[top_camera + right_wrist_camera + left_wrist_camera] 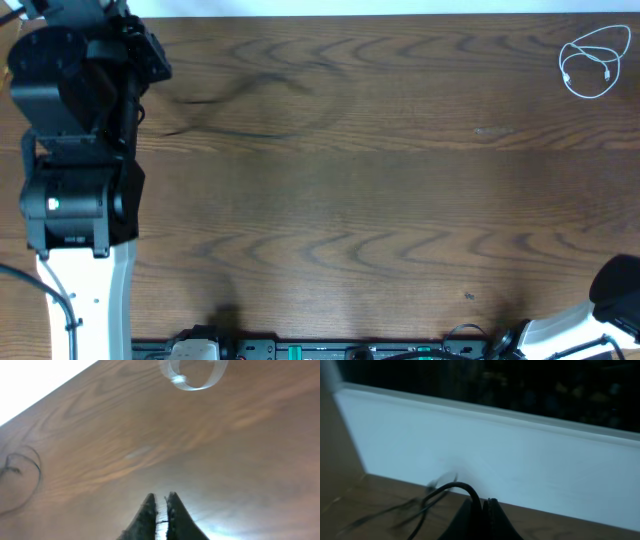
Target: Untangle cables
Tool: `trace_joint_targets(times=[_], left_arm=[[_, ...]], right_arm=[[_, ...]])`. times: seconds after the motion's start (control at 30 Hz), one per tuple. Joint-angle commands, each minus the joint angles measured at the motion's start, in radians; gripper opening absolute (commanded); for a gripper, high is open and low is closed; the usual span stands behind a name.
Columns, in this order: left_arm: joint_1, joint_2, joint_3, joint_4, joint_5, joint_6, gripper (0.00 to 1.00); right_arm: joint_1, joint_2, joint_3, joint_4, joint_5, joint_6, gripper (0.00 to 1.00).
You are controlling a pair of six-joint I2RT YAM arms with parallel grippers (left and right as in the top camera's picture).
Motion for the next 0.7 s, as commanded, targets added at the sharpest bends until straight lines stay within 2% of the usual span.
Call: trace_joint_targets(times=[0.0,0.1,0.17,0.23,0.47,0.53,0.67], left_arm=[[-0.037,0.014,0.004,0.007,0.077,0.017,0.07],[-0.064,0.024,0.004,0.035,0.107,0.016,0.07],[-0.080,0.027,0.004,0.070,0.129,0.004,0.07],[-0.098,0.027,0.004,0.114,0.150,-0.007,0.07],[-0.124,0.024,0.004,0.298,0.153,-0.109,0.07],[-0.121,0.024,0.004,0.252,0.137,-0.108,0.07],[-0.119,0.058,0.004,-0.008,0.003,-0.109,0.08]], right_arm=[[0.065,0.010,-0.005,0.004,-0.280,-0.151,0.20],[0.137,0.011,-0.005,0.028,-0.308,-0.159,0.36],[0.191,0.011,-0.005,0.045,-0.318,-0.159,0.52],[0.251,0.013,-0.005,0.064,-0.327,-0.159,0.61],[0.439,0.046,-0.005,0.156,-0.385,-0.139,0.67],[0.475,0.064,-0.005,0.172,-0.382,-0.139,0.68],[0.513,0.104,-0.005,0.185,-0.328,-0.108,0.68]])
